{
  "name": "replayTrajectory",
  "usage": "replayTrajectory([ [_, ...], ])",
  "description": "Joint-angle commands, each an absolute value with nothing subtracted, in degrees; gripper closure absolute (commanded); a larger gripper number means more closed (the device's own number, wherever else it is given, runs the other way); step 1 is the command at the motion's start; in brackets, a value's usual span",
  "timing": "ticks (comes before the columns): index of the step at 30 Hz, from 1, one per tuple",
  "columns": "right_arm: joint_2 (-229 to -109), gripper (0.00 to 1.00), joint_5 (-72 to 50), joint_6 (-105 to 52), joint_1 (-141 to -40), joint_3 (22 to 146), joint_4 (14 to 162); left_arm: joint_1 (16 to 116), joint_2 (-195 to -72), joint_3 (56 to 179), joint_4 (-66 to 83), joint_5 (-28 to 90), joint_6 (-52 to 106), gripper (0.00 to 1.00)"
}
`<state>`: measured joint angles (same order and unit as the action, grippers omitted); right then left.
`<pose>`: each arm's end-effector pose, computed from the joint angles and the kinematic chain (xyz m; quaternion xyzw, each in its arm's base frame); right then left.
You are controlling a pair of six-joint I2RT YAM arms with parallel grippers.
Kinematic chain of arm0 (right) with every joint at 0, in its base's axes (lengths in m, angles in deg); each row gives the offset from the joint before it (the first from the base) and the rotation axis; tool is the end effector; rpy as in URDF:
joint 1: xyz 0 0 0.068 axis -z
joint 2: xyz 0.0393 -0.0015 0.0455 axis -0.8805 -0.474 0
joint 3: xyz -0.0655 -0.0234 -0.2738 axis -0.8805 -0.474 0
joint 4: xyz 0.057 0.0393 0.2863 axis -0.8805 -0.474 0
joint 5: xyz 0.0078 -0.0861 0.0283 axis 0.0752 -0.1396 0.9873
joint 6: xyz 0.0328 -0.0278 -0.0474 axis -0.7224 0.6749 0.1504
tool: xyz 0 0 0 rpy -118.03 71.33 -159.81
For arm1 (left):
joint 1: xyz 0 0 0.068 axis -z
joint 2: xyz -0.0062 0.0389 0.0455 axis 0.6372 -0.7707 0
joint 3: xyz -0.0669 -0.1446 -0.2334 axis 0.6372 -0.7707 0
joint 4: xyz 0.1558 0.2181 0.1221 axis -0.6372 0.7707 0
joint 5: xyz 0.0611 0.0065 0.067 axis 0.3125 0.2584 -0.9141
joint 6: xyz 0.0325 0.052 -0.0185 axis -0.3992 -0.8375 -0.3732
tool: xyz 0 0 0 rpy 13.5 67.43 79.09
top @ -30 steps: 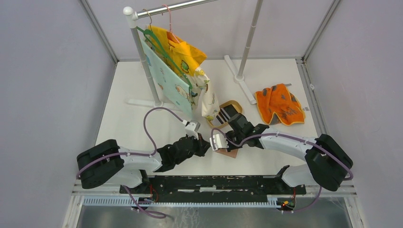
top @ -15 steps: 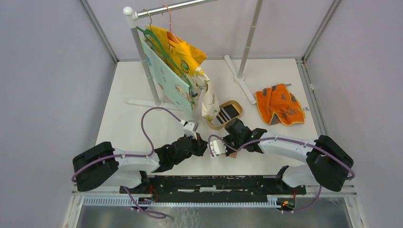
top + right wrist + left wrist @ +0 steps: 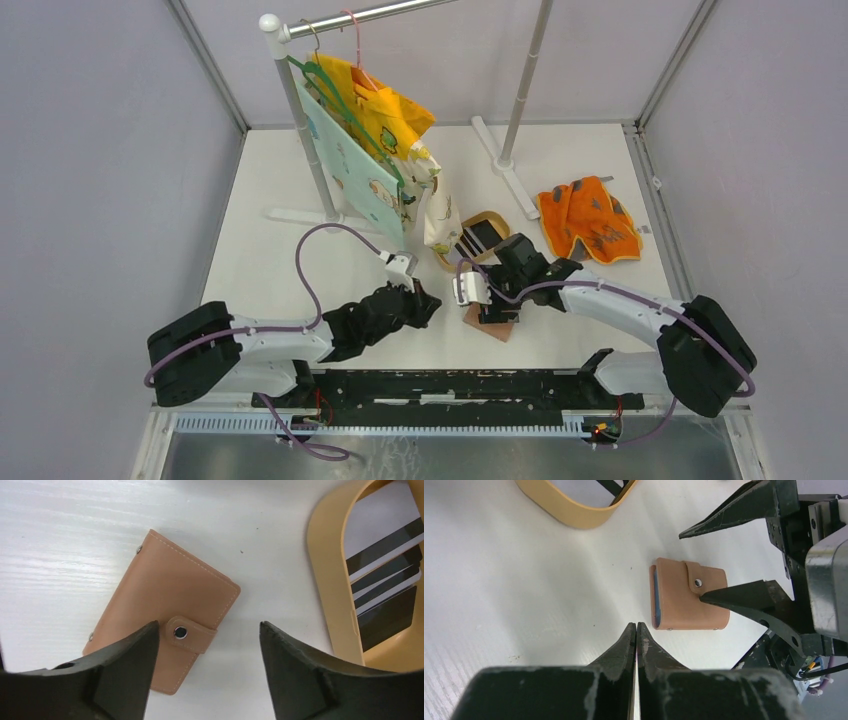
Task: Put the credit cards into the card holder
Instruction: Close the card holder at the center of the board, then reset both arms
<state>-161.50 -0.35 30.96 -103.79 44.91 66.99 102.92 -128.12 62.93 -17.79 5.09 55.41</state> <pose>0.1866 0.1893 0.1516 -0.7166 0.6267 0.1315 0.2765 0.1284 -0.2218 0.1384 0.0831 0.8262 -0.3442 0.4382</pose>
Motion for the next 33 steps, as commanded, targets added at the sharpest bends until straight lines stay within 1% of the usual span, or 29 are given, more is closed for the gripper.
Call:
replayTrajectory([
  [1, -158.84, 0.15, 6.42, 30.04, -100.97, 51.35, 60.85, 102.63, -125.89, 66.87, -16.49, 5.22, 52.19, 0.92],
  [4, -156.57, 0.04, 9.4, 30.68, -97.77, 54.85, 59.28, 102.62, -124.31, 67.89, -14.41, 5.4, 51.82, 0.88],
  [5, -155.41, 0.02, 9.48, 30.86, -96.48, 55.54, 59.15, 102.65, -123.59, 68.36, -13.24, 5.17, 51.66, 0.85],
  [7, -152.24, 0.02, 7.64, 28.76, -93.44, 56.92, 60.64, 102.6, -121.71, 69.34, -10.4, 4.19, 50.95, 0.81],
  [8, -150.59, 0.02, 4.91, 26.41, -91.93, 57.36, 62.46, 102.6, -120.41, 69.95, -8.49, 3.38, 50.56, 0.77],
  [9, -148.22, 0.02, 0.7, 22.1, -89.83, 56.73, 66.4, 102.58, -119.13, 70.62, -6.5, 2.23, 50.23, 0.72],
  [10, -146.05, 0.02, -3.95, 16.38, -87.94, 56.1, 70.1, 102.36, -117.54, 71.49, -4.45, 1.1, 49.93, 0.64],
  [11, -143.19, 0.02, -10.39, 11.98, -86.6, 55.04, 74.59, 102.08, -115.96, 71.97, -2.3, -0.04, 49.78, 0.55],
  [12, -141.28, 0.02, -14.3, 9.24, -85.49, 54.38, 77.67, 101.36, -114.15, 72.35, -0.47, -0.68, 49.8, 0.47],
  [13, -140.48, 0.02, -17.09, 7.78, -85.32, 55.61, 77.89, 100.23, -112.21, 72.65, 1.29, -0.67, 50.02, 0.35],
  [15, -140.58, 0.02, -18.08, 4.6, -85.16, 59.14, 75.62, 96.26, -108.17, 73.43, 4.69, 1.16, 50.51, 0.2],
  [17, -139.07, 0.02, -13.73, 4.48, -84.83, 60.32, 74.43, 91.44, -103.7, 75.24, 8.74, 2.7, 50.31, 0.1],
  [19, -138.84, 0.02, -11.22, 3.94, -84.81, 62.14, 72.38, 89.73, -100.46, 78.26, 15.67, 1.25, 48.33, 0.01],
  [20, -138.72, 0.02, -11.76, 2.92, -84.81, 62.65, 72.45, 89.61, -99.28, 80.11, 17.91, 0.28, 47.14, 0.01],
  [22, -138.51, 0.02, -16.49, -3.0, -84.75, 63.73, 73.5, 89.6, -97.65, 83.84, 22.58, -1.12, 45.1, 0.0],
  [25, -138.02, 0.02, -21.11, -6.0, -84.76, 64.9, 73.82, 89.59, -97.15, 89.27, 28.5, -1.95, 43.48, 0.0],
  [28, -137.81, 0.02, -20.94, -6.6, -84.8, 65.39, 73.46, 89.57, -97.02, 92.16, 31.87, -2.61, 42.14, 0.0],
  [33, -137.14, 0.02, -18.68, -6.22, -84.75, 66.52, 71.71, 89.6, -96.77, 94.03, 33.26, -2.63, 39.79, 0.0],
])
